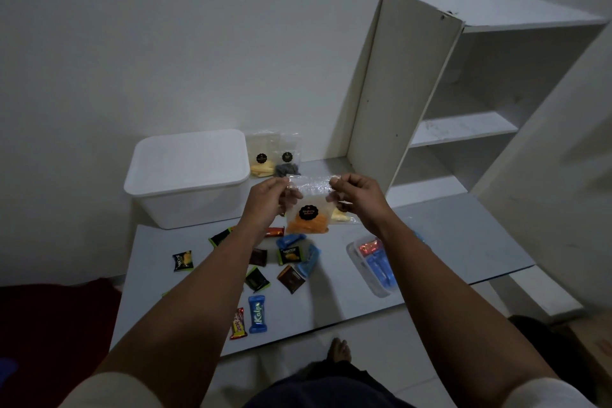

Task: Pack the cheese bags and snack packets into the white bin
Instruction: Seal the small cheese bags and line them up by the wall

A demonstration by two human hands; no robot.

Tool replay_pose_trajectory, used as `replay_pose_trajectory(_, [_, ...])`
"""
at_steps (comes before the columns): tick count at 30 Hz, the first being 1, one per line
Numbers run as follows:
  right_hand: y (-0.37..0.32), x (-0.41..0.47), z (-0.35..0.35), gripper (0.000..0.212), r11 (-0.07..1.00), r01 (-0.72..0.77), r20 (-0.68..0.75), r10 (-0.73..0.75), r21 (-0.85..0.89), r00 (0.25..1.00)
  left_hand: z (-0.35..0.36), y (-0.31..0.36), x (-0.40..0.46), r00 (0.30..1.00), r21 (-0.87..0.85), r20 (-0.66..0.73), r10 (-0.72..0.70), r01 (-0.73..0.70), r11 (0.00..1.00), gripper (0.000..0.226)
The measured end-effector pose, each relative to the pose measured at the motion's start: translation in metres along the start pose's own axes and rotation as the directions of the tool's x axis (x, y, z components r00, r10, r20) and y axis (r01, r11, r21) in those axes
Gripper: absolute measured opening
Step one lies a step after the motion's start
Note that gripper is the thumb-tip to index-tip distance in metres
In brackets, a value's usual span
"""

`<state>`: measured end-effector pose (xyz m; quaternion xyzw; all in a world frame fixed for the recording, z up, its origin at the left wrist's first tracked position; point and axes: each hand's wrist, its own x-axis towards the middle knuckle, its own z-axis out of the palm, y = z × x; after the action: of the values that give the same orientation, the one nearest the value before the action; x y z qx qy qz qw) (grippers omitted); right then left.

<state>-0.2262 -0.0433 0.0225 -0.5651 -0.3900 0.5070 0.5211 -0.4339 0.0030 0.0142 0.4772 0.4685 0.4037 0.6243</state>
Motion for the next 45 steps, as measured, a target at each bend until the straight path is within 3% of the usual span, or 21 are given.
replay_pose_trajectory(12, [-0.001,-0.002,0.017,0.013,0.988,0.053,0.001,-0.053,-0.142,0.999,0.005,-0.005,-0.001,0.998,0.17,0.015,0.068,-0.07,0.983,0.02])
replay_pose_trajectory(17, [0.0,-0.001,0.019,0.022,0.984,0.044,0.05,-0.036,-0.172,0.998,0.003,-0.005,-0.002,0.993,0.199,0.059,0.105,-0.115,0.973,0.018])
replay_pose_trajectory(22, [0.004,0.0,0.023,0.011,0.975,0.057,0.077,-0.041,-0.215,0.996,0.004,-0.002,-0.005,0.992,0.232,0.064,0.106,-0.118,0.966,0.018])
replay_pose_trajectory(32, [-0.001,-0.001,0.024,0.02,0.969,0.073,0.122,-0.045,-0.237,0.992,0.007,0.005,-0.009,0.989,0.231,0.086,0.122,-0.139,0.963,0.013])
replay_pose_trajectory(38, [0.001,0.001,0.028,0.013,0.946,0.121,0.136,-0.083,-0.301,0.987,0.008,0.001,-0.011,0.992,0.208,0.079,0.093,-0.108,0.972,0.025])
replay_pose_trajectory(45, [0.002,-0.001,0.022,0.016,0.959,0.089,0.132,-0.055,-0.269,0.99,-0.002,-0.004,-0.006,0.987,0.301,0.046,0.151,-0.158,0.941,0.033])
